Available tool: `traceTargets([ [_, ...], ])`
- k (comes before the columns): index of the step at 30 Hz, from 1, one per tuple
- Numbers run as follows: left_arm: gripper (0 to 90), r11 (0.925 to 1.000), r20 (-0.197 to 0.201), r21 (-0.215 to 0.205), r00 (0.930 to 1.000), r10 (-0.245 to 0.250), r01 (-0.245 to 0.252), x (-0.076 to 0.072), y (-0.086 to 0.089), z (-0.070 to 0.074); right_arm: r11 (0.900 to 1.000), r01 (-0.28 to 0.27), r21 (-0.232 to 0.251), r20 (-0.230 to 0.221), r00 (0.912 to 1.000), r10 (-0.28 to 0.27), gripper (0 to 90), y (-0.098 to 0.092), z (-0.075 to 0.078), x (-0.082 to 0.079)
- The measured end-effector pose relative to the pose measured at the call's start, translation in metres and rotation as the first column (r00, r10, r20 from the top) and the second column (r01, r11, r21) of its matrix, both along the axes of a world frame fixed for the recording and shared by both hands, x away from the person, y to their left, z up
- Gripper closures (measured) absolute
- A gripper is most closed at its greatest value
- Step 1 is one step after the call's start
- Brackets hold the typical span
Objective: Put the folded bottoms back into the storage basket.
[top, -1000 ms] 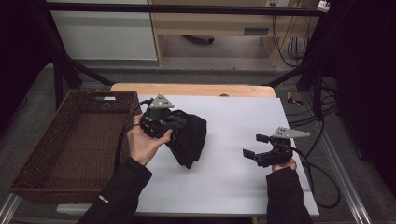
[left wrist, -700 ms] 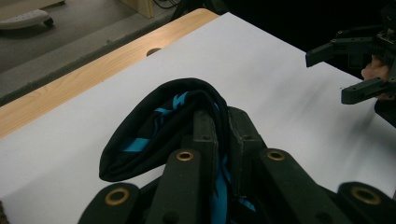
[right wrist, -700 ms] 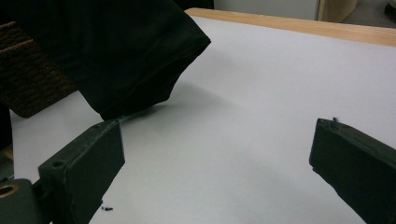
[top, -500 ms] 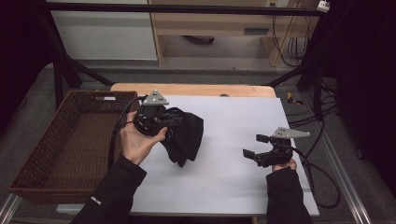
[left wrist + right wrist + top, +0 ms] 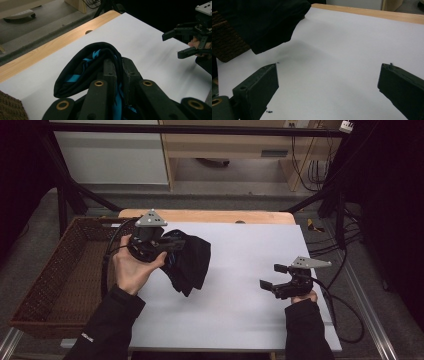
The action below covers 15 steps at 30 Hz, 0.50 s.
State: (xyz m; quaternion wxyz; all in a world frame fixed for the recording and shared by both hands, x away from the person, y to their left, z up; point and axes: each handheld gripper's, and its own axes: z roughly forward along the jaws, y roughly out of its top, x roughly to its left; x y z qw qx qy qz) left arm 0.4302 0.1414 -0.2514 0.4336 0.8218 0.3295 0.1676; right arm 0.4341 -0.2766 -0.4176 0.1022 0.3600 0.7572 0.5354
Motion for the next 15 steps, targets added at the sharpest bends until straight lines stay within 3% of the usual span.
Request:
traceTargets([
  [15, 83.3, 0.9993, 0.013, -0.002, 0.9992, 0.037, -0.037, -0.004, 0.028, 0.015, 1.0, 0.002, -0.003, -0.001, 1.0, -0.002, 3.4, 0.0, 0.0, 0.0],
])
